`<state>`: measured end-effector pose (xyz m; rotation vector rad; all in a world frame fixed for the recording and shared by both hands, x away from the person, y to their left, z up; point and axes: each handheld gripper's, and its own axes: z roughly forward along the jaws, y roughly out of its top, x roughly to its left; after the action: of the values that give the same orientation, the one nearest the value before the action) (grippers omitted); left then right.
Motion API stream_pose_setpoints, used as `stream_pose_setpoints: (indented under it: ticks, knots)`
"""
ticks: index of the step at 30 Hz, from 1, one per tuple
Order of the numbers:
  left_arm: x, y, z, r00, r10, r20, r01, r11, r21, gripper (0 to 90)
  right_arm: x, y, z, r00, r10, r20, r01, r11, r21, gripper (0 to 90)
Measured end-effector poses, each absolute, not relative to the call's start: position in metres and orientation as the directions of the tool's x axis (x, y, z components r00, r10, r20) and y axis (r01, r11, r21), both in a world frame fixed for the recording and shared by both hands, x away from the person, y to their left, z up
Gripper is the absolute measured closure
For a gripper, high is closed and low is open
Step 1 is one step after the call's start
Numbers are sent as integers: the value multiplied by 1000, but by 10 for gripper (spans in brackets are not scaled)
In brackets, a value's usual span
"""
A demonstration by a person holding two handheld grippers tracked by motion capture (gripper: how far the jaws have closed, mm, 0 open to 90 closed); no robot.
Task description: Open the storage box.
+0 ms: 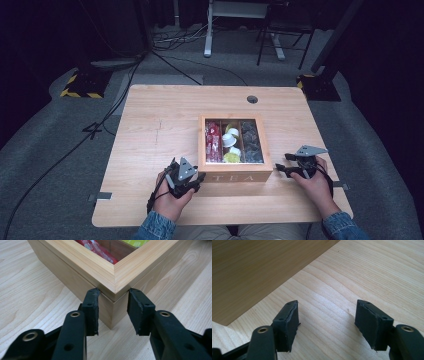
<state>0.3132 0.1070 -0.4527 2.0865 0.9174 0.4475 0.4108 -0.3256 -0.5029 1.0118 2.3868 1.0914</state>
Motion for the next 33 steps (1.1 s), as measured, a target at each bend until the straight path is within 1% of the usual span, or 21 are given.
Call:
stream_pose_setpoints:
  ticks: [4,7,8,11,14,16,19,21,24,28,31,33]
  knots:
    - [313,108,-452,675,738,-1,456,-416,787,640,411,-326,-503,-696,718,-2,468,456,757,355]
    - [313,108,-452,676,737,-5,456,-413,789,650,409,-326,-503,-701,713,-9,459,460,760,380]
    - [314,108,-451,677,736,-2,451,-414,791,655,407,-327,-499,-713,700,-25,434,470,769,359]
    - [315,108,-449,679,734,-4,456,-418,786,655,402,-328,-488,-720,694,-34,414,467,782,333]
    - [316,108,-449,681,732,-13,460,-413,786,654,396,-329,-478,-724,688,-50,405,483,776,327]
    - [316,108,-448,683,730,-8,457,-419,785,653,385,-331,-465,-737,675,-34,400,477,783,331]
    - [316,108,-448,682,732,-12,457,-413,788,653,377,-330,-457,-753,658,-7,391,456,800,333]
    - [317,108,-447,680,733,-15,457,-408,791,652,368,-323,-448,-785,619,20,372,445,815,338]
    - [317,108,-447,682,731,-20,459,-406,790,651,363,-309,-444,-824,566,24,350,476,807,373]
    - [317,107,-447,679,734,-21,458,-401,793,649,360,-294,-442,-857,515,22,323,504,801,456]
    - [317,107,-447,677,736,-21,458,-398,795,648,360,-289,-442,-860,510,21,320,506,801,476]
    - [316,107,-448,674,738,-18,456,-397,796,643,361,-285,-442,-861,508,28,318,494,809,511]
